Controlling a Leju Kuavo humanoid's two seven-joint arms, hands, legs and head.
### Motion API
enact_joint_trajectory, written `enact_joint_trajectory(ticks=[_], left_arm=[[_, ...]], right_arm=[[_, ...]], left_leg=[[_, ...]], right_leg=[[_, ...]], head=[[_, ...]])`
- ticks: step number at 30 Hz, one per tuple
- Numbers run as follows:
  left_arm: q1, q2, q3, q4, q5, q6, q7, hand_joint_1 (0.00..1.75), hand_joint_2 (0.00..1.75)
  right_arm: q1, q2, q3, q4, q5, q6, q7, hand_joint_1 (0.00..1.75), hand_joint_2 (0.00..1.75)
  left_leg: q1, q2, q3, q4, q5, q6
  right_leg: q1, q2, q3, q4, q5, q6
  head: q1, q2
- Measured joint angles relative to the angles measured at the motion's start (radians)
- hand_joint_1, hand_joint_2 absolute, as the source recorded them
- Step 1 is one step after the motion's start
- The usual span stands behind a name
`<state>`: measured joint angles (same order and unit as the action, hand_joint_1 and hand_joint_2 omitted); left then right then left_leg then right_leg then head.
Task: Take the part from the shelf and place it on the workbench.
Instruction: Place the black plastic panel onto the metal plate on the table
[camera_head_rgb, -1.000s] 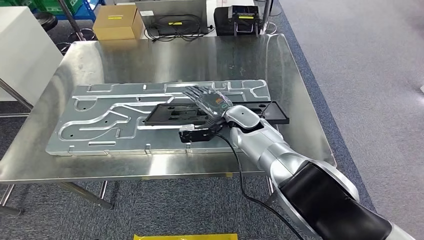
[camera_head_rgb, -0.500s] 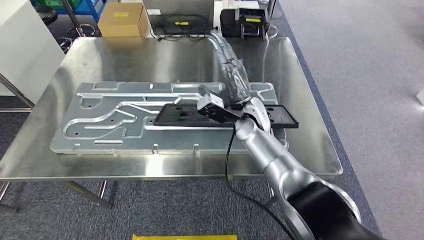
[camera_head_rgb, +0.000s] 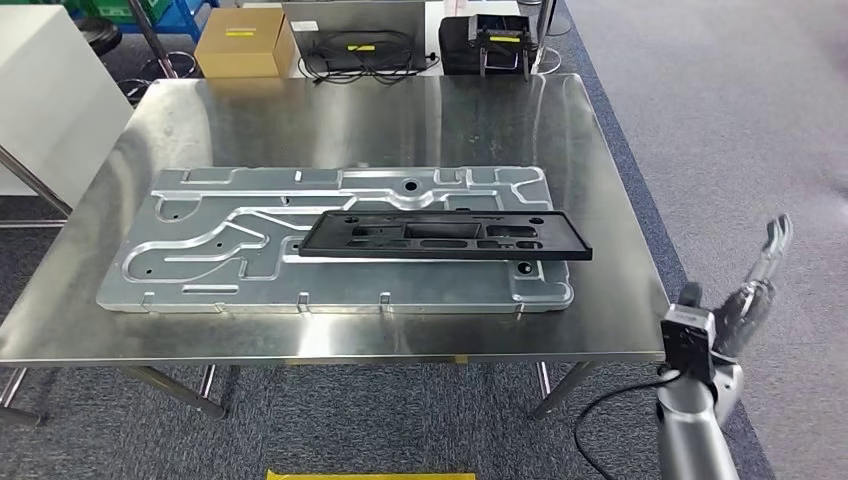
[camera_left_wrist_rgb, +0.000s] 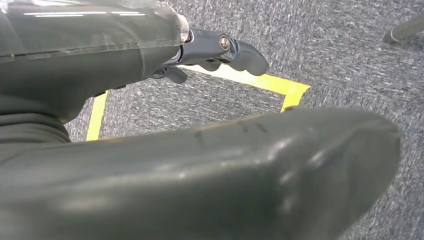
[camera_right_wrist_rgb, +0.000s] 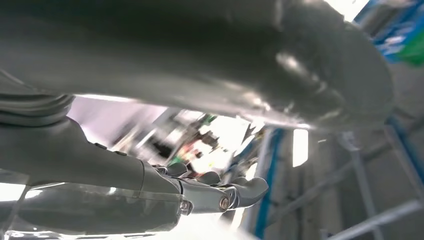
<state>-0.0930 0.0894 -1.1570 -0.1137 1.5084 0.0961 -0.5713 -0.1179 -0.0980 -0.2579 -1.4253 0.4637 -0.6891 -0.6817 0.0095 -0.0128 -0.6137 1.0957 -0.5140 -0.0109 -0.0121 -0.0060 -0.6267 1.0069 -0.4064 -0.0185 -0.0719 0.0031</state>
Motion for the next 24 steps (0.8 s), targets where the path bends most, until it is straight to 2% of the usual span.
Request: enact_joint_trajectory(ticks=[2,3,4,5,7,8,9,10,12,13,14,15,17,18,19,20,21,22,23,24], left_arm=[[0.001,0.000,0.000,0.000,0.000,0.000,-0.004,0.00,0.00],[0.002,0.000,0.000,0.000,0.000,-0.001,-0.005,0.00,0.00],[0.003,0.000,0.000,0.000,0.000,-0.001,-0.006,0.00,0.00],[0.004,0.000,0.000,0.000,0.000,-0.001,-0.007,0.00,0.00],[0.001,0.000,0.000,0.000,0.000,-0.002,-0.009,0.00,0.00],[-0.001,0.001,0.000,0.000,0.000,-0.002,-0.011,0.00,0.00],[-0.004,0.001,0.000,0.000,0.000,-0.003,-0.013,0.00,0.00],[-0.005,0.001,0.000,0.000,0.000,-0.003,-0.014,0.00,0.00],[-0.006,0.001,0.000,0.000,0.000,-0.005,-0.017,0.00,0.00],[-0.006,0.001,0.000,0.000,0.000,-0.006,-0.017,0.00,0.00],[-0.006,0.000,0.000,0.000,0.000,-0.007,-0.017,0.00,0.00],[-0.006,0.000,0.000,0.000,0.000,-0.008,-0.018,0.00,0.00],[-0.006,-0.001,0.000,0.000,0.000,-0.010,-0.018,0.00,0.00],[-0.006,-0.002,0.000,0.000,0.000,-0.010,-0.018,0.00,0.00],[-0.005,-0.002,0.000,0.000,0.000,-0.010,-0.018,0.00,0.00],[-0.005,-0.002,0.000,0.000,0.000,-0.010,-0.018,0.00,0.00],[-0.005,-0.002,0.000,0.000,0.000,-0.010,-0.018,0.00,0.00],[-0.005,-0.003,0.000,0.000,0.000,-0.010,-0.017,0.00,0.00],[-0.006,-0.003,0.001,0.000,0.000,-0.010,-0.015,0.00,0.00],[-0.007,-0.003,0.002,0.000,0.000,-0.010,-0.013,0.00,0.00]], right_arm=[[0.075,0.005,-0.066,-0.001,0.036,0.007,0.000,0.00,0.00],[0.107,0.010,-0.099,0.000,0.054,0.013,0.000,0.00,0.00],[0.132,0.016,-0.130,0.001,0.070,0.018,0.000,0.00,0.00],[0.152,0.023,-0.158,0.003,0.081,0.021,0.000,0.00,0.00],[0.180,0.032,-0.196,0.004,0.093,0.024,0.000,0.00,0.00],[0.190,0.036,-0.211,0.004,0.100,0.026,0.000,0.00,0.00],[0.199,0.041,-0.226,0.004,0.111,0.029,0.000,0.00,0.00],[0.205,0.048,-0.239,0.004,0.126,0.035,0.000,0.00,0.00],[0.215,0.062,-0.267,0.004,0.163,0.048,0.000,0.00,0.00],[0.219,0.069,-0.280,0.004,0.179,0.054,0.000,0.00,0.00],[0.222,0.073,-0.293,0.005,0.192,0.058,0.000,0.00,0.00],[0.224,0.076,-0.305,0.005,0.200,0.061,0.000,0.00,0.00],[0.225,0.082,-0.321,0.007,0.207,0.062,0.000,0.00,0.00],[0.226,0.085,-0.325,0.008,0.209,0.062,0.000,0.00,0.00],[0.226,0.088,-0.328,0.010,0.210,0.063,0.000,0.00,0.00],[0.226,0.090,-0.331,0.011,0.212,0.064,0.000,0.00,0.00],[0.226,0.092,-0.334,0.012,0.214,0.068,0.000,0.00,0.00],[0.226,0.094,-0.339,0.014,0.217,0.075,0.000,0.00,0.00],[0.224,0.094,-0.344,0.015,0.221,0.084,0.000,0.00,0.00],[0.222,0.095,-0.351,0.018,0.226,0.095,0.000,0.00,0.00]], left_leg=[[0.001,0.004,-0.038,0.127,-0.085,-0.004],[0.001,0.004,-0.047,0.175,-0.111,-0.005],[0.001,0.005,-0.039,0.190,-0.118,-0.005],[0.001,0.005,-0.011,0.163,-0.108,-0.004],[0.000,0.005,0.089,0.016,-0.065,0.003],[-0.003,0.005,0.130,-0.052,-0.047,0.009],[-0.006,0.005,0.156,-0.095,-0.037,0.014],[-0.010,0.005,0.165,-0.112,-0.033,0.019],[-0.014,0.006,0.158,-0.113,-0.014,0.030],[-0.014,0.008,0.152,-0.116,-0.001,0.036],[-0.012,0.011,0.143,-0.120,0.013,0.043],[-0.010,0.014,0.131,-0.124,0.028,0.048],[-0.009,0.018,0.102,-0.123,0.051,0.053],[-0.009,0.019,0.086,-0.121,0.062,0.052],[-0.009,0.020,0.070,-0.118,0.072,0.050],[-0.008,0.021,0.054,-0.113,0.081,0.047],[-0.007,0.022,0.038,-0.108,0.089,0.044],[-0.007,0.022,0.024,-0.101,0.096,0.040],[-0.007,0.022,0.012,-0.093,0.101,0.035],[-0.008,0.022,0.003,-0.088,0.107,0.029]], right_leg=[[0.002,-0.004,-0.008,0.000,0.005,-0.005],[0.003,-0.006,-0.014,0.001,0.010,-0.006],[0.003,-0.006,-0.022,0.002,0.015,-0.006],[0.003,-0.006,-0.029,0.003,0.021,-0.005],[0.003,-0.003,-0.042,0.007,0.034,0.000],[0.004,-0.002,-0.045,0.008,0.040,0.004],[0.003,-0.001,-0.045,0.008,0.047,0.009],[0.002,0.000,-0.044,0.007,0.054,0.016],[-0.001,0.002,-0.043,-0.001,0.069,0.030],[-0.003,0.003,-0.046,0.001,0.063,0.036],[-0.005,0.004,-0.054,0.016,0.038,0.041],[-0.006,0.005,-0.068,0.054,-0.007,0.046],[-0.009,0.006,-0.101,0.181,-0.118,0.056],[-0.010,0.006,-0.111,0.245,-0.150,0.060],[-0.012,0.006,-0.109,0.285,-0.158,0.064],[-0.013,0.005,-0.089,0.291,-0.145,0.066],[-0.014,0.005,-0.049,0.260,-0.121,0.067],[-0.016,0.005,0.007,0.195,-0.102,0.067],[-0.015,0.006,0.067,0.117,-0.100,0.065],[-0.013,0.007,0.111,0.052,-0.105,0.059]], head=[[0.000,0.000],[0.000,0.000],[0.000,0.000],[0.000,0.000],[0.000,0.000],[0.000,0.000],[0.000,0.000],[0.000,0.000],[0.000,0.000],[0.000,0.000],[0.000,0.000],[0.001,0.000],[0.001,0.000],[0.001,0.000],[0.001,0.000],[0.001,0.000],[0.001,0.000],[0.001,0.000],[0.001,0.000],[0.000,0.000]])
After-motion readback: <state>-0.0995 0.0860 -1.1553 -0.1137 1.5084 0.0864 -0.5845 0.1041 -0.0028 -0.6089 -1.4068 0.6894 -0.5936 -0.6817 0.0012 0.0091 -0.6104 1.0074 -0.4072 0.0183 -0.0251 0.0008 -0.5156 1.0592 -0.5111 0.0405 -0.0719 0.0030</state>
